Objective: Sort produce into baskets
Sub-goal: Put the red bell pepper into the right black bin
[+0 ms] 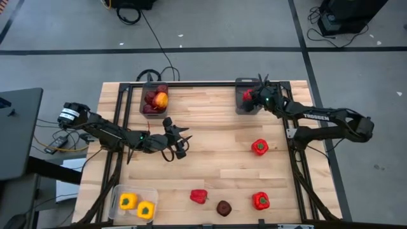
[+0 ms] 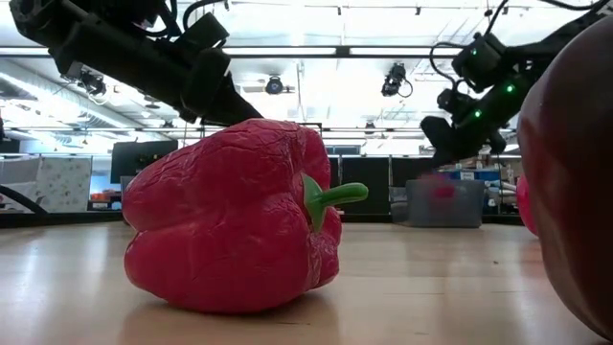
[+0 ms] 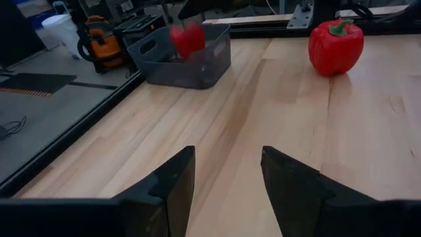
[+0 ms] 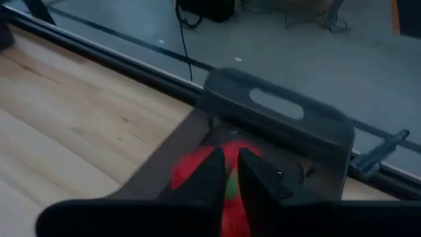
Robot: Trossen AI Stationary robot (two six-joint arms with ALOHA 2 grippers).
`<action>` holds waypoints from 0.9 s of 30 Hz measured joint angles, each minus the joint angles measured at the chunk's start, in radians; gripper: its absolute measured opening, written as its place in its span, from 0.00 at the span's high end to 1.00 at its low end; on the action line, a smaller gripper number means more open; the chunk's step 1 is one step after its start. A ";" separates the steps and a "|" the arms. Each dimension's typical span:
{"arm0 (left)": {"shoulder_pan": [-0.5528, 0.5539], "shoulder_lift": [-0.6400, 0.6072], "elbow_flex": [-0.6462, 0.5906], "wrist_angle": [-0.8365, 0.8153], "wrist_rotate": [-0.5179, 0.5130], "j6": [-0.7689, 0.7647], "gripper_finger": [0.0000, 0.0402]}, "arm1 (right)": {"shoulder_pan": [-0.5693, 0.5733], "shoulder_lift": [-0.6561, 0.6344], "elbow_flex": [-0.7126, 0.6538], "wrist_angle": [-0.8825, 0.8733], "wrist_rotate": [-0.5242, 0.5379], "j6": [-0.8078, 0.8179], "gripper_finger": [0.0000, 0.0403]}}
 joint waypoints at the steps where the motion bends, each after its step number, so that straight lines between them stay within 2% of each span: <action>1: 0.000 0.000 0.000 0.000 0.000 0.000 0.55 | -0.008 0.008 0.000 -0.002 -0.009 0.000 0.85; 6: 0.000 0.000 0.000 0.000 0.000 0.001 0.55 | -0.024 0.016 0.000 -0.003 -0.022 0.000 0.76; 8: 0.000 0.000 0.000 -0.001 0.000 0.000 0.55 | -0.020 -0.003 0.002 -0.003 -0.062 0.000 0.73; 10: -0.002 0.000 0.000 -0.002 0.000 -0.010 0.55 | -0.002 -0.024 0.017 0.007 -0.164 0.000 0.70; 14: -0.002 0.000 0.000 -0.020 0.030 -0.023 0.55 | 0.082 -0.056 0.030 0.082 -0.432 0.020 0.68; 17: -0.002 0.000 0.000 -0.028 0.112 -0.024 0.55 | 0.193 -0.059 0.031 0.129 -0.496 0.045 0.68; 20: -0.002 0.000 0.000 -0.027 0.237 -0.017 0.55 | 0.322 -0.059 0.031 0.120 -0.480 0.045 0.68; 23: -0.003 0.000 0.000 -0.023 0.327 0.007 0.55 | 0.454 -0.056 0.031 0.111 -0.404 0.045 0.68; 27: -0.002 0.000 0.000 -0.005 0.337 0.027 0.55 | 0.624 -0.036 0.031 0.098 -0.235 0.091 0.68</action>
